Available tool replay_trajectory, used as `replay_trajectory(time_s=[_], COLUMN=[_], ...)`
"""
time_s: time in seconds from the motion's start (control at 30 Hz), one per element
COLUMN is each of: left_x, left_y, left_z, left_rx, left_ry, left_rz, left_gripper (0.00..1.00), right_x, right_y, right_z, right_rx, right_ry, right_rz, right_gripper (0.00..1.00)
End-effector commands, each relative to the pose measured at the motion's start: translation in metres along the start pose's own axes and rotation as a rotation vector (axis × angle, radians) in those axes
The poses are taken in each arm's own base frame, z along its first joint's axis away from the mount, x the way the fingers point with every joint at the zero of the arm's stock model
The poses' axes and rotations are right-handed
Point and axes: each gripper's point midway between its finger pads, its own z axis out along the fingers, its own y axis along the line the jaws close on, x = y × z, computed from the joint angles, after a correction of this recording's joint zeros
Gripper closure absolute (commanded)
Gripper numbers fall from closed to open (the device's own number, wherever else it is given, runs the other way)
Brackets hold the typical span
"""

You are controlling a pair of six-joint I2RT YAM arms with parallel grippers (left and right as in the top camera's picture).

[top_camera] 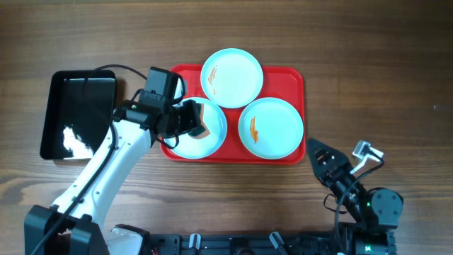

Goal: Clean dirty plates on tray and stack at the side

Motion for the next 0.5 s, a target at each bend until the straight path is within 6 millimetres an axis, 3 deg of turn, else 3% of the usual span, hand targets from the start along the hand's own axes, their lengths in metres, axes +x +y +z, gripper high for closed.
replay_trajectory(time_s=[0.0,0.27,0.47], left_x=[-0.011,-0.021,-0.029], left_y=[0.010,0.022,0.038], left_z=[0.001,0.000,-0.004], left_rx=[-0.061,-0.132,-0.182], left_ry=[-0.052,-0.106,-0.133], left_rz=[-0.002,-0.001,-0.031], left_gripper=[0.96,0.95,0.95], right_x=[0.016,0.021,0.016], right_y=[0.023,0.072,0.108], right_z=[-0.002,-0.003,0.019], right_rx=[-0.093,-0.184,-0.202], right_ry=[0.107,0.198,0.397], right_rz=[0.055,-0.139,-0.347], right_gripper=[0.00,0.01,0.01])
